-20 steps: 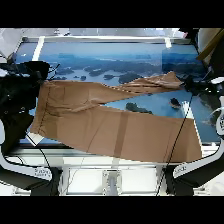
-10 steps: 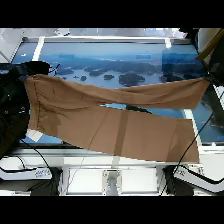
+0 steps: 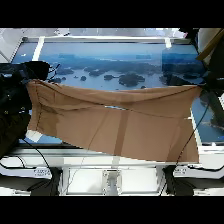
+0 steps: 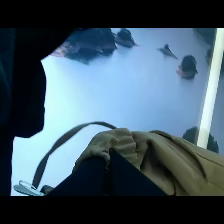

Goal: Fold the clothes and pants, and hang the long-sleeved shirts on hangers.

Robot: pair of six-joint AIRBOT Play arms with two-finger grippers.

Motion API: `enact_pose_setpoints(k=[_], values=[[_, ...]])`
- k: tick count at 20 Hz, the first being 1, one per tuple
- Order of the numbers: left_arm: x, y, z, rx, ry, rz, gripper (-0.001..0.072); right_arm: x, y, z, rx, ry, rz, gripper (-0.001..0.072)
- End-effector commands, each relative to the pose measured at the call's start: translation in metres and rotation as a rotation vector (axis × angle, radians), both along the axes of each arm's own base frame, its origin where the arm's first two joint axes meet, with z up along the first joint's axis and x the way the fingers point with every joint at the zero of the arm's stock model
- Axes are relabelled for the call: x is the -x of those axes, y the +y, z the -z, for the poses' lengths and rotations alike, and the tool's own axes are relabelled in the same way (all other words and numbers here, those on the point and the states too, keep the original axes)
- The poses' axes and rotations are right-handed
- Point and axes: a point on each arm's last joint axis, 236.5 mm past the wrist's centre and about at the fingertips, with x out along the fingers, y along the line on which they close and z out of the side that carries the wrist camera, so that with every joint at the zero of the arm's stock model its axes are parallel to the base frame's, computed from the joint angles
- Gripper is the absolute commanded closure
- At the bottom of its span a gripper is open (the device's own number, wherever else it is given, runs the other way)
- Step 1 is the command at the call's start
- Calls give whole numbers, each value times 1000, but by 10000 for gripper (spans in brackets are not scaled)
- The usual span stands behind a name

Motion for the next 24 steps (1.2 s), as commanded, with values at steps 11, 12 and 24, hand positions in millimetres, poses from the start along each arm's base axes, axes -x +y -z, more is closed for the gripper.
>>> enact_pose_setpoints(k=[11, 12, 24], values=[[-85, 18, 30, 60, -180, -321, 683, -133, -20, 59, -148, -306, 321, 562], [-84, 15, 32, 64, -169, -313, 682, -136, -13, 51, -129, -308, 264, 545], [138, 36, 39, -101, 416, -207, 17, 69, -21, -22, 141, 168, -289, 324]])
